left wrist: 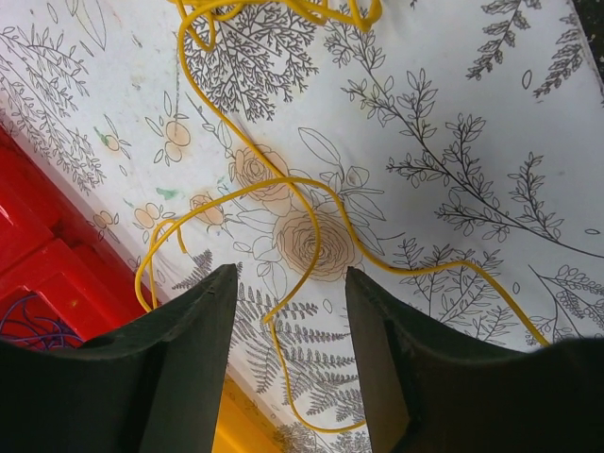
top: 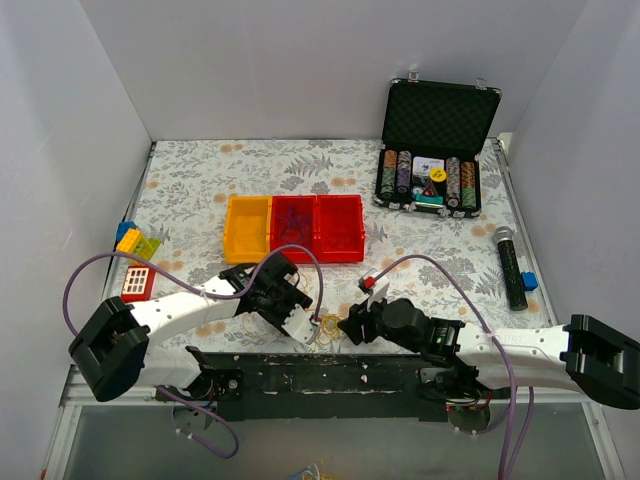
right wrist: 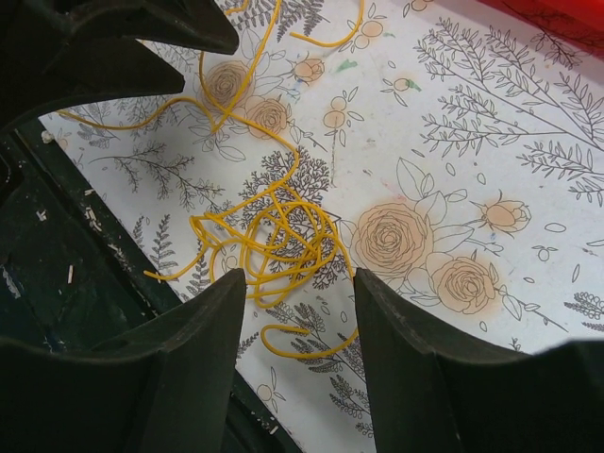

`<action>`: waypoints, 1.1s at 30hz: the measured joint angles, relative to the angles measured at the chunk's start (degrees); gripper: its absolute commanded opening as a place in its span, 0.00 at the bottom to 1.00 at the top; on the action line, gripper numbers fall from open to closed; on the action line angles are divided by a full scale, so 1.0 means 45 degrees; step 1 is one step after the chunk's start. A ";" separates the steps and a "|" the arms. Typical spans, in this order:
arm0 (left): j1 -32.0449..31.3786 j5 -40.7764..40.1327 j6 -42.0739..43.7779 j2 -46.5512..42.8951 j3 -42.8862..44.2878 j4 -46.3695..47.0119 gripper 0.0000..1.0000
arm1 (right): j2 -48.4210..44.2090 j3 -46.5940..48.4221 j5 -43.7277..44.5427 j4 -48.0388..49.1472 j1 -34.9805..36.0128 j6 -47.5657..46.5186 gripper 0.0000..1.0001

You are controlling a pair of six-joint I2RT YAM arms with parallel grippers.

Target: Untangle the cables

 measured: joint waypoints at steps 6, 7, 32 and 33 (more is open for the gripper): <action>0.0000 -0.0073 0.0063 0.0112 -0.0301 0.0432 0.17 | -0.0393 0.0000 0.0107 -0.0267 0.0000 0.0039 0.58; 0.0000 -0.0083 0.0024 0.0146 -0.0389 0.0641 0.11 | -0.0418 0.0000 0.0117 -0.0282 0.0000 0.0044 0.59; 0.0000 0.1049 -0.2011 -0.2953 0.0646 0.0520 0.00 | 0.2414 0.1185 -0.0044 0.2239 0.0000 -0.0986 0.79; 0.0000 0.1049 -0.2035 -0.2963 0.0646 0.0461 0.00 | 0.2642 0.1287 -0.0019 0.2375 0.0000 -0.1015 0.78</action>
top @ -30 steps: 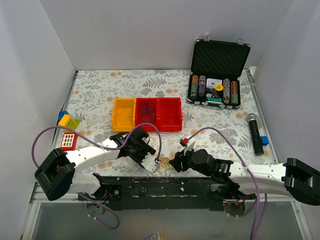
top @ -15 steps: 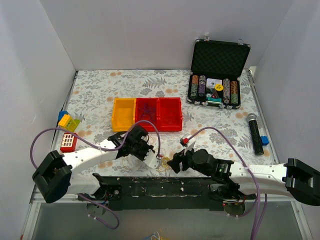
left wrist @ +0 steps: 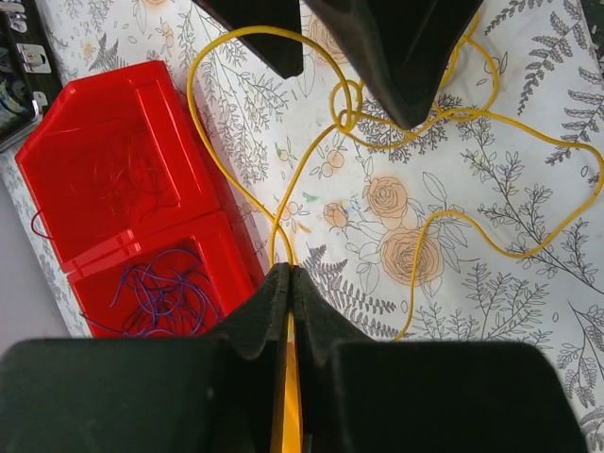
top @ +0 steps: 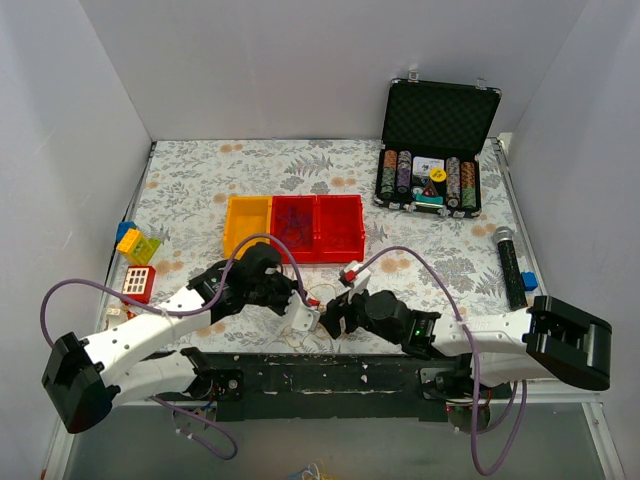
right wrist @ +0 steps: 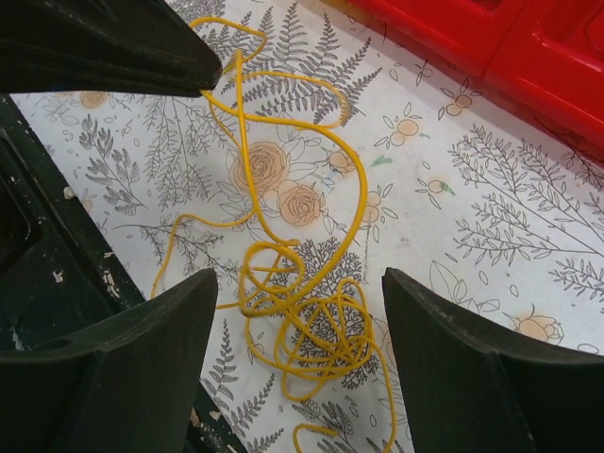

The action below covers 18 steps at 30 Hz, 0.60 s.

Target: Untangle the cables

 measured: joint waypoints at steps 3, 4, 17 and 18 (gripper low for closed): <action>0.0000 0.0005 -0.0102 -0.0092 0.0073 -0.0267 0.00 | 0.0534 0.0306 0.0155 0.0214 0.0000 -0.0083 0.76; 0.0000 0.0000 -0.0146 -0.0136 0.0151 -0.0345 0.00 | 0.0695 0.0398 0.0185 0.0253 0.0000 -0.0107 0.75; 0.1103 -0.4323 -0.2846 -0.0937 0.2123 0.3157 0.00 | -0.2662 -0.1360 0.0748 0.0369 -0.0005 0.0457 0.80; 0.1593 -0.4697 -0.3254 -0.0879 0.2181 0.3682 0.00 | -0.3021 -0.1530 0.0840 0.0340 -0.0005 0.0510 0.80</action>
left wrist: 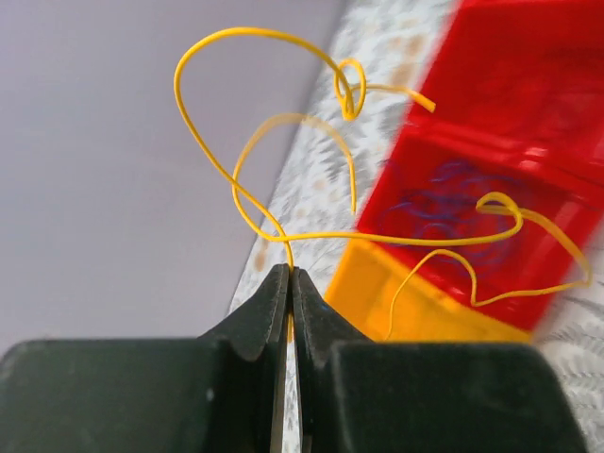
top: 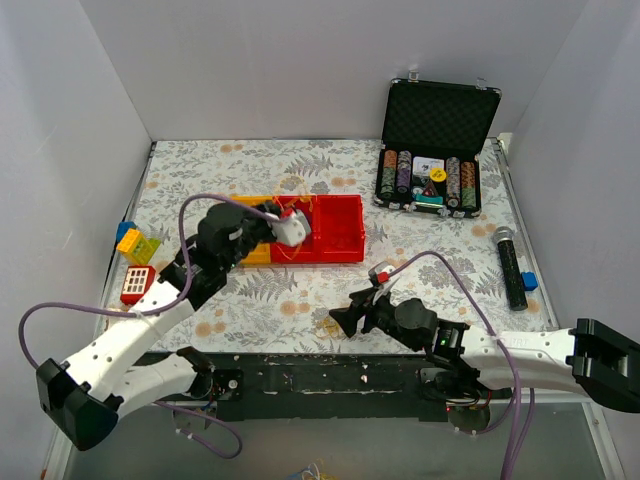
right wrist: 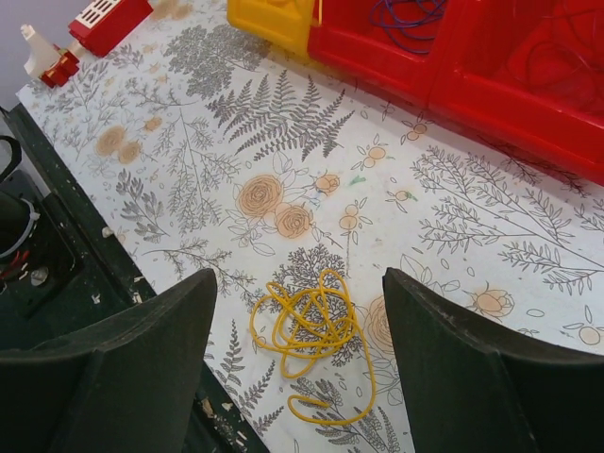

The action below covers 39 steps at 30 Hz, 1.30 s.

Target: Untangle the cables

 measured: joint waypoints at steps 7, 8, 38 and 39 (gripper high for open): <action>0.3623 -0.0656 -0.3089 0.1263 0.0622 0.2710 0.00 | -0.0505 -0.0170 0.0262 -0.0617 0.0000 0.0219 0.76; 0.3934 -0.0617 -0.3371 0.1438 0.0622 0.2973 0.00 | -0.0500 -0.0175 0.0272 -0.0738 0.0005 0.0291 0.76; 0.5071 -0.0695 -0.5498 0.4556 -0.1195 0.3876 0.00 | -0.0942 -0.0403 0.0296 -0.2404 0.0005 0.0831 0.70; 0.5071 -0.0704 -0.5756 0.4852 -0.1049 0.3429 0.00 | -0.0952 -0.0403 0.0296 -0.2438 0.0005 0.0855 0.70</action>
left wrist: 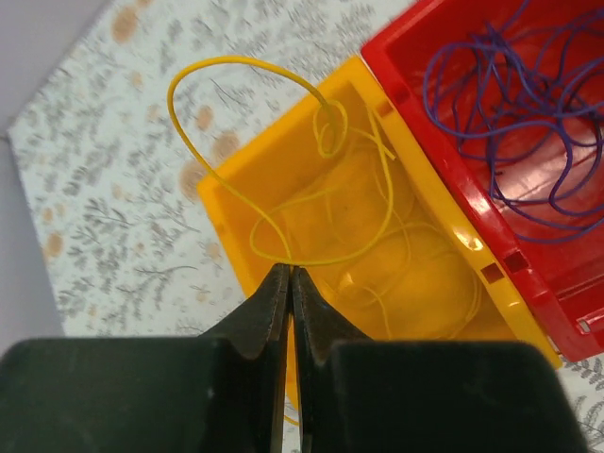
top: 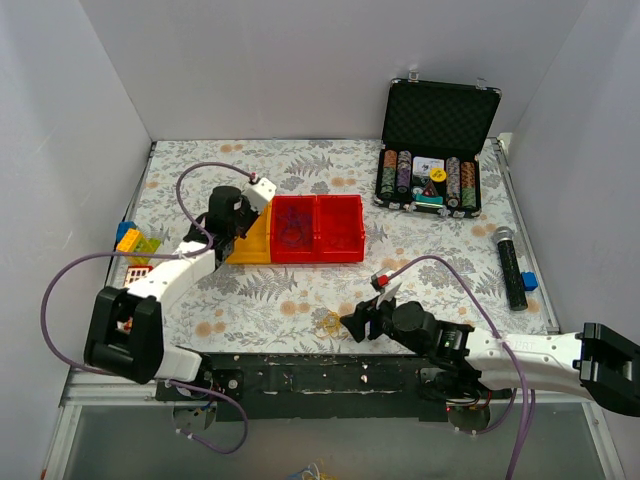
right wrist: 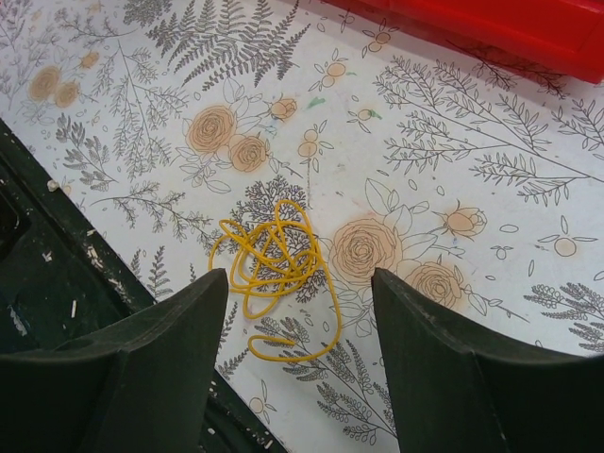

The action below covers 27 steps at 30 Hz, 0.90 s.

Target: Untangle the cables

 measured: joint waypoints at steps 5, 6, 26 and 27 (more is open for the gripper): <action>0.0000 -0.0049 -0.1243 0.1608 0.0797 -0.1744 0.00 | -0.0257 0.0000 0.0034 -0.0243 0.0000 0.0170 0.70; 0.0000 -0.0058 -0.1443 0.1812 0.0908 -0.1991 0.00 | -0.0321 0.0000 0.0039 -0.0287 0.0000 0.0175 0.70; -0.0253 -0.0350 -0.2914 0.4614 0.4182 -0.4590 0.70 | 0.0126 0.0005 0.0049 -0.0627 0.0000 0.0243 0.84; -0.0253 -0.0189 -0.2939 0.4561 0.4342 -0.4925 0.74 | 0.0393 0.0010 -0.0019 -0.0631 0.0000 0.0223 0.85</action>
